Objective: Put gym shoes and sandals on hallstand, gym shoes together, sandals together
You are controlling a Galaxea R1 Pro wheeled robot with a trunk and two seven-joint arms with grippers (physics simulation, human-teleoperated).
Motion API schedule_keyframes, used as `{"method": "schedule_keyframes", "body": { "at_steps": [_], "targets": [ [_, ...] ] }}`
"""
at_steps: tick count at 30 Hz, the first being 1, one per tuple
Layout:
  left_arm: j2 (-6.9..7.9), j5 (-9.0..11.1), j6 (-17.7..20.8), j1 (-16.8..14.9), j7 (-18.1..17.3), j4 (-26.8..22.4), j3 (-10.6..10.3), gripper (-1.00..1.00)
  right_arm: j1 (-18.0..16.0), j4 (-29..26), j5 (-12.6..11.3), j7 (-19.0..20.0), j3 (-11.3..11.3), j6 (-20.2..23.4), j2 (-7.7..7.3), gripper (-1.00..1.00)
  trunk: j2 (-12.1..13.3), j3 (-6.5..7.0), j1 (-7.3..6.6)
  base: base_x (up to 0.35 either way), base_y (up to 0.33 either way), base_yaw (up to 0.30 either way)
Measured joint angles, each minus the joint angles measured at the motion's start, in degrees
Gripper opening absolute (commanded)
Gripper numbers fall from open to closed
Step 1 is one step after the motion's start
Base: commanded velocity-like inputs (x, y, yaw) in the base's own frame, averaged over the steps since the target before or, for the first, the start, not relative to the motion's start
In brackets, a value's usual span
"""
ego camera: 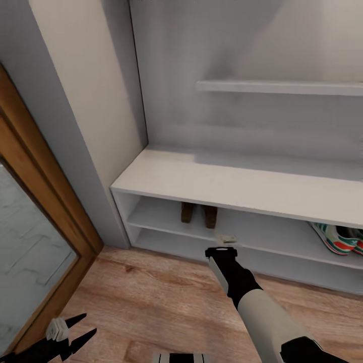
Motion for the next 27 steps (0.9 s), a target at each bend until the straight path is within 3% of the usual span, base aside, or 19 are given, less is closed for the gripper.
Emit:
{"method": "schedule_keyframes", "body": {
  "at_steps": [12, 15, 27],
  "targets": [
    [0.0, 0.1, 0.2, 0.0, 0.1, 0.0, 0.1, 1.0, 0.0, -0.2, -0.1, 0.1, 0.2, -0.3, 0.0, 1.0, 0.0, 0.0, 0.0, -0.322, -0.071, 0.0],
    [0.02, 0.1, 0.3, 0.0, 0.1, 0.0, 0.1, 1.0, 0.0, 0.0, 0.0, 0.1, 0.3, -2.9, 0.0, 1.0, 0.0, 0.0, 0.0, -0.288, -0.004, 0.0],
    [0.08, 0.2, 0.0, 0.0, 0.1, 0.0, 0.3, 1.0, 0.0, 0.4, 0.0, 0.1, 0.4, -3.5, 0.0, 1.0, 0.0, 0.01, -0.04, -0.044, 0.0, -0.004]
  ]
}}
